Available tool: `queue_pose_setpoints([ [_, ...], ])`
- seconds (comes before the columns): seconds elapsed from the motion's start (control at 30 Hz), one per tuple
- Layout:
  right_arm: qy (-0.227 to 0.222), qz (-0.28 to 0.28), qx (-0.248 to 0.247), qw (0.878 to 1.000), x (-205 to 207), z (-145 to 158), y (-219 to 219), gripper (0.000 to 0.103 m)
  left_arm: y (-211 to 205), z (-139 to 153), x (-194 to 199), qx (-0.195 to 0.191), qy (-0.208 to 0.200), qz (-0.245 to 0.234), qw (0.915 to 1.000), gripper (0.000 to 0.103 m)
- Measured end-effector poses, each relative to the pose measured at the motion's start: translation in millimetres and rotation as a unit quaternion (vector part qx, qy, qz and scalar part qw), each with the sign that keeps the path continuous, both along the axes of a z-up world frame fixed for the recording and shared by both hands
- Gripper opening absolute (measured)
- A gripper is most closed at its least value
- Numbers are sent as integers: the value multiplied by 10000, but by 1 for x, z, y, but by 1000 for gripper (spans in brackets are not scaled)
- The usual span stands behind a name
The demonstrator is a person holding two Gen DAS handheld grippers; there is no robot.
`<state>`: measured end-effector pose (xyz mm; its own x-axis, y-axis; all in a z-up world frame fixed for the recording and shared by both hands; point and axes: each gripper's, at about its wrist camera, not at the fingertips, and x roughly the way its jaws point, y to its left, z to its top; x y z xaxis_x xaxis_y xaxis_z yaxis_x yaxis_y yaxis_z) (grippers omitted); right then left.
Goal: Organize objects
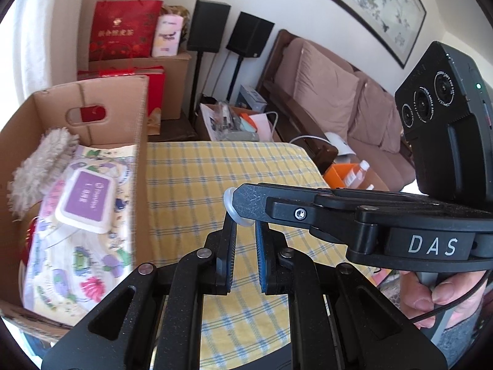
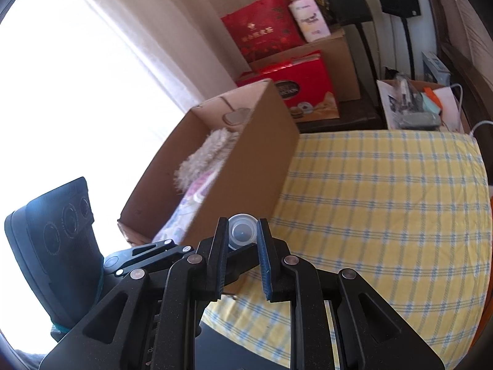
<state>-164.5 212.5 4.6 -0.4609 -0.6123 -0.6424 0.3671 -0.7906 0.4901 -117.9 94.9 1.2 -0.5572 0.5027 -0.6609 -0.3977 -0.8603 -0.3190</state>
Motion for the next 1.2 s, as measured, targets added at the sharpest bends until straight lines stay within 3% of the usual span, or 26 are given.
queue_pose_setpoints([
  [0.5, 18, 455, 136, 9989, -5, 0, -81, 17, -75, -1, 6, 31, -119, 400, 9991, 11],
  [0.93, 69, 672, 505, 9964, 1, -12, -118, 21, -102, -15, 12, -112, -389, 534, 9978, 12],
  [1.03, 149, 559, 634, 9963, 3, -9, -114, 23, -107, -14, 18, -179, -347, 624, 9973, 15],
  [1.2, 291, 399, 633, 9968, 8, -1, -104, 29, -113, -8, 28, -227, -196, 784, 9965, 30],
])
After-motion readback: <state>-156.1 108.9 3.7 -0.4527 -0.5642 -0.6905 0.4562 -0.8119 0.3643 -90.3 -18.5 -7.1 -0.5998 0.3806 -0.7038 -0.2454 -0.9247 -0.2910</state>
